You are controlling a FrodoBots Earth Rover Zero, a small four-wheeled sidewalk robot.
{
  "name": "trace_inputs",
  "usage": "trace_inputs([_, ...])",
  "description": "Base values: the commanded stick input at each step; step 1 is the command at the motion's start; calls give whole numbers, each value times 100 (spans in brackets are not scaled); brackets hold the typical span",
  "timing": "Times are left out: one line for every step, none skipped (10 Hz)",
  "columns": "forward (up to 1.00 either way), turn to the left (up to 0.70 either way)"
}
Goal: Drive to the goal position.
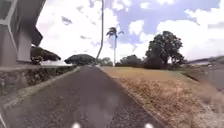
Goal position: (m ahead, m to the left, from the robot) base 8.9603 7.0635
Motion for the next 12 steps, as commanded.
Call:
trace_inputs([0,-70])
trace_inputs([0,-70])
trace_inputs([0,-70])
trace_inputs([0,-70])
trace_inputs([0,-70])
trace_inputs([0,-70])
trace_inputs([0,-70])
trace_inputs([0,-70])
trace_inputs([0,-70])
trace_inputs([0,-70])
trace_inputs([0,-70])
trace_inputs([0,-70])
